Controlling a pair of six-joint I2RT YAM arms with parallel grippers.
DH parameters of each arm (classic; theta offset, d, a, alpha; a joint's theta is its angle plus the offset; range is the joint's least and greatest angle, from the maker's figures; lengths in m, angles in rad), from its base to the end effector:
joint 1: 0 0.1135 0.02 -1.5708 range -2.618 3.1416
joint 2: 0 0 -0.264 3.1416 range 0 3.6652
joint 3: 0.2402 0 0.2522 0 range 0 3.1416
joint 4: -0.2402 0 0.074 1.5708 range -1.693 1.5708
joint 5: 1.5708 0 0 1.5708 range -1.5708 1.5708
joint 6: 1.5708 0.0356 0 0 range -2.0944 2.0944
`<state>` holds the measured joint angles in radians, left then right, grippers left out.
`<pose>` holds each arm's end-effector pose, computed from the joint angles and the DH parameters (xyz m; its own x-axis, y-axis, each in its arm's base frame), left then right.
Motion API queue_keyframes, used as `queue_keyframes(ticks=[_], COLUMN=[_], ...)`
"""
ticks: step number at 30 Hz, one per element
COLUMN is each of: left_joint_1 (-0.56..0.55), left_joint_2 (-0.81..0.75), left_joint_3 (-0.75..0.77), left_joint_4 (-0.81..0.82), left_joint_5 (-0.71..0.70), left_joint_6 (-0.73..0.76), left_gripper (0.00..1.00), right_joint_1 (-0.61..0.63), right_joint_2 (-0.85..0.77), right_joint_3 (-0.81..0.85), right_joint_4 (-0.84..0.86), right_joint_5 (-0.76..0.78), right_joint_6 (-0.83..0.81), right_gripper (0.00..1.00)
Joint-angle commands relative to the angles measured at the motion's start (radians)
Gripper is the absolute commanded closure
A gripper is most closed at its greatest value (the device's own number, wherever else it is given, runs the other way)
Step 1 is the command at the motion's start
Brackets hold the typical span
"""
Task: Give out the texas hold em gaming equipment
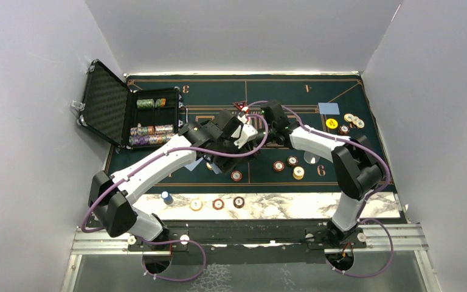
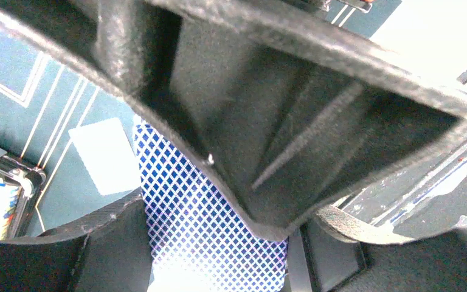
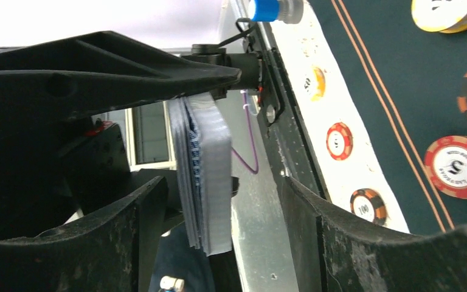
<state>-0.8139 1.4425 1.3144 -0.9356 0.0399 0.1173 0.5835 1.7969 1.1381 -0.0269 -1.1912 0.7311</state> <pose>0.1981 -0.2118 0.3078 -0.5096 0.7098 -0.4864 0.8049 0.5930 0.0222 0.2965 0.2354 0.2131 -0.9303 -0.3177 -0.1835 -0.2458 0.1683 0.9546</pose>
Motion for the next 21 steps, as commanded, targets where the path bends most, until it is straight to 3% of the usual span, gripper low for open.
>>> queue_keyframes(ticks=[1, 12, 18, 21], left_joint_1=[-0.004, -0.002, -0.002, -0.003], left_joint_2=[-0.036, -0.047, -0.046, -0.045], left_joint_3=[0.007, -0.012, -0.005, -0.003], left_joint_4=[0.029, 0.032, 0.034, 0.034], left_joint_5=[0.009, 0.012, 0.012, 0.014], left_joint_6=[0.008, 0.006, 0.008, 0.006], left_gripper=[1.0, 1.0, 1.0, 1.0], right_joint_1=[0.003, -0.07, -0.112, -0.111], right_joint_2=[0.02, -0.003, -0.011, -0.008], right_joint_3=[0.059, 0.07, 0.083, 0.087], right_joint_4=[-0.17, -0.227, -0.25, -0.231], right_joint_5=[0.051, 0.054, 0.056, 0.026], right_joint_6=[-0.142, -0.207, -0.229, -0.216], right_gripper=[0.3, 0.39, 0.39, 0.31])
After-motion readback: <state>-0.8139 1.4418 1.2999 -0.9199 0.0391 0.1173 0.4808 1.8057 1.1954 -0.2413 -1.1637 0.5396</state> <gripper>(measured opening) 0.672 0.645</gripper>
